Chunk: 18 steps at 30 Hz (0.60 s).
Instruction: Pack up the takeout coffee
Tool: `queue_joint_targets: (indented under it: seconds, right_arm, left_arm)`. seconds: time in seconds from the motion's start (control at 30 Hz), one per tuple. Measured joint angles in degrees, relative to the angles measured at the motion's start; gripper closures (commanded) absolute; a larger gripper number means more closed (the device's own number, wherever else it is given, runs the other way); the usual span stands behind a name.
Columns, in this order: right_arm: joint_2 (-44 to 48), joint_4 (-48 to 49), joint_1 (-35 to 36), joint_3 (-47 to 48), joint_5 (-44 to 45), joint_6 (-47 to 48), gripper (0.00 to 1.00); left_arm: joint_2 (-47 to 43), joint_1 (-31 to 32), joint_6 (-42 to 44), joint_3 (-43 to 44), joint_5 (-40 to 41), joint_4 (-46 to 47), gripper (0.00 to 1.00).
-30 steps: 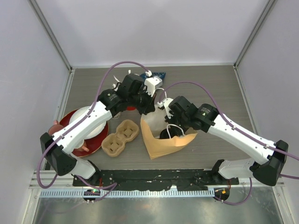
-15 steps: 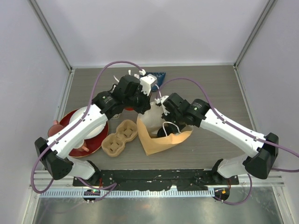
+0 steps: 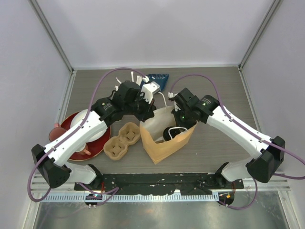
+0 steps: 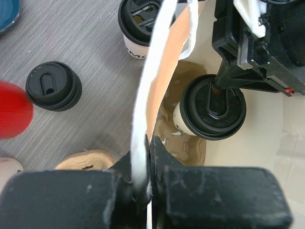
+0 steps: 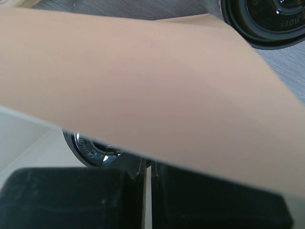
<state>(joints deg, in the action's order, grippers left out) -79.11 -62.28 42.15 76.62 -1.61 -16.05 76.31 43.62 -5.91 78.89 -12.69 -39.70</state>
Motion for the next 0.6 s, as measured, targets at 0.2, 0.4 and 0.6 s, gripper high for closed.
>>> queue_joint_targets:
  seconds: [0.2,0.4,0.6]
  right_arm:
    - [0.0,-1.1,1.8,0.0,2.8,-0.8,0.99]
    - [0.0,-0.9,6.9,-0.7,5.9,-0.4,0.99]
    - [0.0,-0.1,8.2,-1.4,7.9,0.4,0.99]
  left_arm:
    - [-0.1,0.6,0.3,-0.1,0.4,0.1,1.0]
    - [2.1,0.9,-1.3,2.2,8.5,-0.9,1.0]
    - [4.0,0.6,-3.2,2.8,13.6,-0.8,1.0]
